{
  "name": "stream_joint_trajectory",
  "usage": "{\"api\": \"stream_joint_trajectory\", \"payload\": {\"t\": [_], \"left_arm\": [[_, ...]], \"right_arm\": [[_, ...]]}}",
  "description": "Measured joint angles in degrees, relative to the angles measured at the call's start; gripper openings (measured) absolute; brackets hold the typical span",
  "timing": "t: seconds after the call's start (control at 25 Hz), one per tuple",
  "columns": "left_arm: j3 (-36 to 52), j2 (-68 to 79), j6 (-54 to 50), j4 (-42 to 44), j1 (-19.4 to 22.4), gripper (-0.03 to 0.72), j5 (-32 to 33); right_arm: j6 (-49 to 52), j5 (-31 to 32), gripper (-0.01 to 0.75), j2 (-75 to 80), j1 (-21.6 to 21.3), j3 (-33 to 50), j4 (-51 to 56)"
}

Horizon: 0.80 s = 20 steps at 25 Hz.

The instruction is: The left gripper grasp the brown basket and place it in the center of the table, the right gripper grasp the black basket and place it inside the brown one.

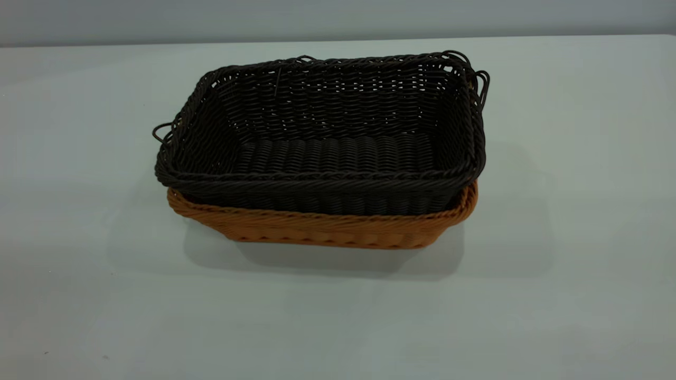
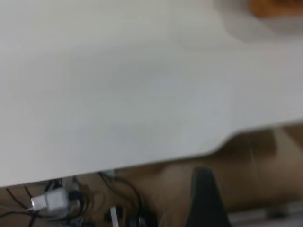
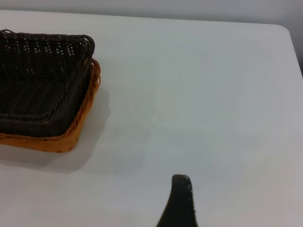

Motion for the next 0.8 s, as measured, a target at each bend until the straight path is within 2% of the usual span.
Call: {"api": "stream_joint_trajectory", "payload": {"t": [0.12, 0.24, 0.36, 0.8], "left_arm": [[0.0, -5.51, 0.0, 0.0, 5.07, 0.458, 0.08], [0.0, -11.5, 0.0, 0.0, 7.08, 0.458, 0.45], [0.0, -16.39, 0.0, 0.0, 7.09, 0.458, 1.0], [0.0, -16.72, -0.06, -0.06, 7.09, 0.458, 1.33]], "right_arm": [[0.0, 0.0, 0.562, 0.0, 0.0, 0.0, 0.0], [0.0, 0.0, 0.562, 0.0, 0.0, 0.0, 0.0], [0.0, 0.0, 0.562, 0.0, 0.0, 0.0, 0.0], [0.06, 0.0, 0.562, 0.0, 0.0, 0.0, 0.0]]}}
